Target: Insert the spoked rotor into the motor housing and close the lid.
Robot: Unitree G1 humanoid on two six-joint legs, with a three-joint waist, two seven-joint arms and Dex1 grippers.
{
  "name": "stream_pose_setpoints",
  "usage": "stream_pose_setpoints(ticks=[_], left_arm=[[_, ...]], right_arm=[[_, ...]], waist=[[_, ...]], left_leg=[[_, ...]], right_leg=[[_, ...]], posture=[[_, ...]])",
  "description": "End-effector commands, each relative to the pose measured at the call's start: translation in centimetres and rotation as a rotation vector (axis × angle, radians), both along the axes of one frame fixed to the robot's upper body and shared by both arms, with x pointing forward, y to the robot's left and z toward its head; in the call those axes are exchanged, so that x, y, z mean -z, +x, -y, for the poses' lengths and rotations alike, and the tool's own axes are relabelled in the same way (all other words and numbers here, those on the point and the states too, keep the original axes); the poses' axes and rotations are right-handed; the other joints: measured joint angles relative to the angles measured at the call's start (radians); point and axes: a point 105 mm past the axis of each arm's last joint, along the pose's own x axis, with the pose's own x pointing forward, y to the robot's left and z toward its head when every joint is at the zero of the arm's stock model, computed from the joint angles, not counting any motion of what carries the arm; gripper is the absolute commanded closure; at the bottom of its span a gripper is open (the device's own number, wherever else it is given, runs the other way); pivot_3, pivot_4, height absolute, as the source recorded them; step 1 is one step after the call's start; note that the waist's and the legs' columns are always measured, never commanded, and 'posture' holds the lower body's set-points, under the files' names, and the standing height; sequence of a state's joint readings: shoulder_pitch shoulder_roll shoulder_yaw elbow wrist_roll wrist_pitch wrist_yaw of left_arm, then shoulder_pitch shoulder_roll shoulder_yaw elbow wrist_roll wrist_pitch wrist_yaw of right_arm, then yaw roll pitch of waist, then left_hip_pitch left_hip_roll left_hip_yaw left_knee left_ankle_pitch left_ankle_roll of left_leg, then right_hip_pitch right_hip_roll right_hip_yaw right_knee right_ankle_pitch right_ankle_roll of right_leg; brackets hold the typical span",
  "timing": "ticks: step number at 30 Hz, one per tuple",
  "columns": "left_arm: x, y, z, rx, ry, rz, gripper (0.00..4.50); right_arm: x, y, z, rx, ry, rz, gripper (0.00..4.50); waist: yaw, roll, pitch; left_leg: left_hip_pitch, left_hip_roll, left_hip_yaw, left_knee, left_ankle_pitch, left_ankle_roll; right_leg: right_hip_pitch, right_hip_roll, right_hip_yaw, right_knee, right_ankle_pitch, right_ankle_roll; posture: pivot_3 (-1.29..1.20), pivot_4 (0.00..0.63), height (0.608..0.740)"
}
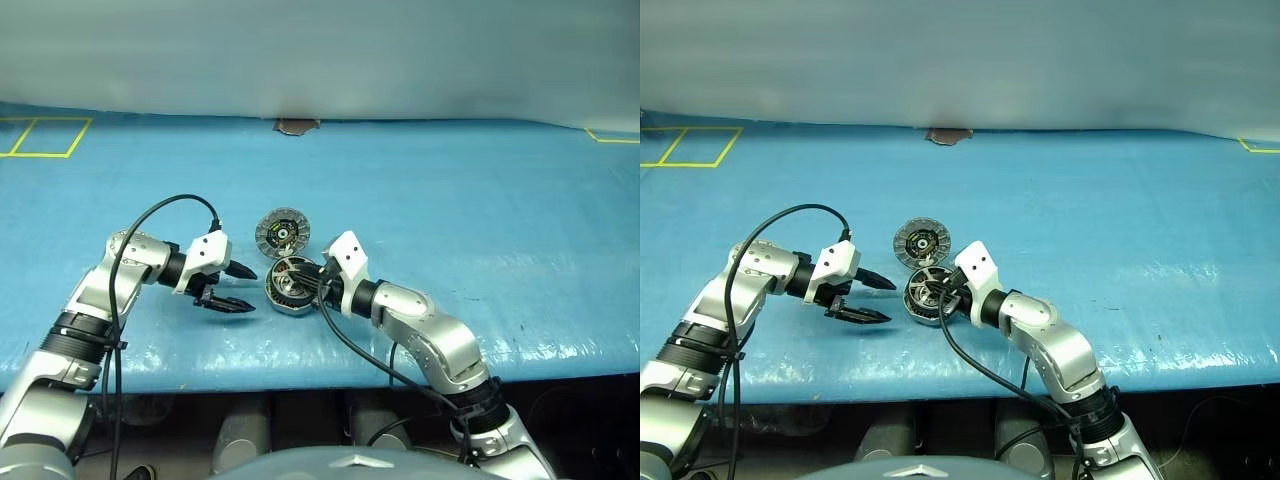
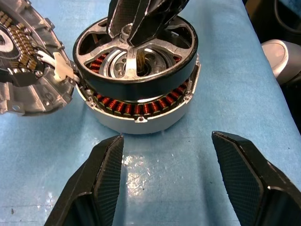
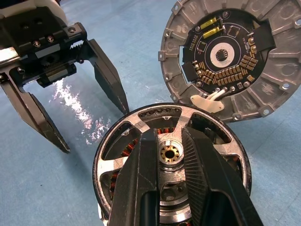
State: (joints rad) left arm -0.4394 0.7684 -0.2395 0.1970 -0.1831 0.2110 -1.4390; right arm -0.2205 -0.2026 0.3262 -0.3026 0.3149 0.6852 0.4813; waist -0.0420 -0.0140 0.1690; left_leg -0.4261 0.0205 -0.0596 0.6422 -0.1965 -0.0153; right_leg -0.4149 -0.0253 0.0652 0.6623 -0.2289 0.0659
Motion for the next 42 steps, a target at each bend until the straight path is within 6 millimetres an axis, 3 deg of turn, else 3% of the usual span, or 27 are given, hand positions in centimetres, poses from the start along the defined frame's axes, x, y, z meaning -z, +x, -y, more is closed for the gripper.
stream_pose_setpoints(ticks=[1,3,12,22,30,33,36,41,42], left_arm=[[-0.7,0.3,-0.3,-0.031,-0.040,0.021,1.23],[-0.6,0.3,-0.4,-0.038,-0.043,0.018,1.23],[-0.6,0.6,-0.4,-0.041,-0.038,0.024,1.23],[-0.7,0.9,0.0,-0.029,-0.038,0.034,1.23],[-0.9,1.0,0.2,-0.023,-0.044,0.046,1.23],[-1.2,1.2,0.4,-0.025,-0.055,0.062,1.23],[-1.3,1.3,0.4,-0.027,-0.055,0.068,1.23],[-1.4,1.3,0.6,-0.026,-0.060,0.068,1.23],[-1.4,1.3,0.6,-0.026,-0.061,0.069,1.23]], right_arm=[[-0.6,0.2,-0.1,-0.004,-0.003,0.033,4.14],[-0.5,0.2,-0.1,-0.006,-0.007,0.034,4.14],[-1.4,-0.3,-0.5,-0.021,0.011,0.068,1.18],[-3.2,-0.7,-0.5,-0.013,0.048,0.128,1.18],[-2.7,-0.3,0.4,0.051,0.031,0.111,1.18],[-1.8,-0.1,0.7,0.080,0.015,0.074,1.81],[-0.8,-0.3,0.7,0.074,-0.011,0.039,2.74],[-0.9,-0.3,0.5,0.071,-0.010,0.043,4.38],[-0.9,-0.2,0.4,0.070,-0.011,0.045,4.45]], waist=[[0.000,0.000,0.000],[0.000,0.000,0.000],[0.000,0.000,0.000],[0.001,0.000,0.000],[0.001,0.000,0.000],[0.002,0.000,0.000],[0.002,0.000,0.000],[0.001,0.000,0.000],[0.001,0.000,0.000]], left_leg=[[0.000,0.000,0.000,0.000,0.000,0.000],[0.000,0.000,0.000,0.000,0.000,0.000],[0.000,0.000,0.000,0.000,0.000,0.000],[0.000,0.000,0.000,0.000,0.000,0.000],[0.000,0.000,0.000,0.000,0.000,0.000],[0.000,0.000,0.000,0.000,0.000,0.000],[0.000,0.000,0.000,0.000,0.000,0.000],[0.000,0.000,0.000,0.000,0.000,0.000],[0.000,0.000,0.000,0.000,0.000,0.000]], right_leg=[[0.000,0.000,0.000,0.000,0.000,0.000],[0.000,0.000,0.000,0.000,0.000,0.000],[0.000,0.000,0.000,0.000,0.000,0.000],[0.000,0.000,0.000,0.000,0.000,0.000],[0.000,0.000,0.000,0.000,0.000,0.000],[0.000,0.000,0.000,0.000,0.000,0.000],[0.000,0.000,0.000,0.000,0.000,0.000],[0.000,0.000,0.000,0.000,0.000,0.000],[0.000,0.000,0.000,0.000,0.000,0.000]], posture=[[0.00,0.150,0.740],[0.00,0.150,0.740],[0.00,0.150,0.740],[0.00,0.150,0.740],[0.00,0.150,0.740],[0.00,0.150,0.740],[0.00,0.150,0.740],[0.00,0.150,0.740],[0.00,0.150,0.740]])
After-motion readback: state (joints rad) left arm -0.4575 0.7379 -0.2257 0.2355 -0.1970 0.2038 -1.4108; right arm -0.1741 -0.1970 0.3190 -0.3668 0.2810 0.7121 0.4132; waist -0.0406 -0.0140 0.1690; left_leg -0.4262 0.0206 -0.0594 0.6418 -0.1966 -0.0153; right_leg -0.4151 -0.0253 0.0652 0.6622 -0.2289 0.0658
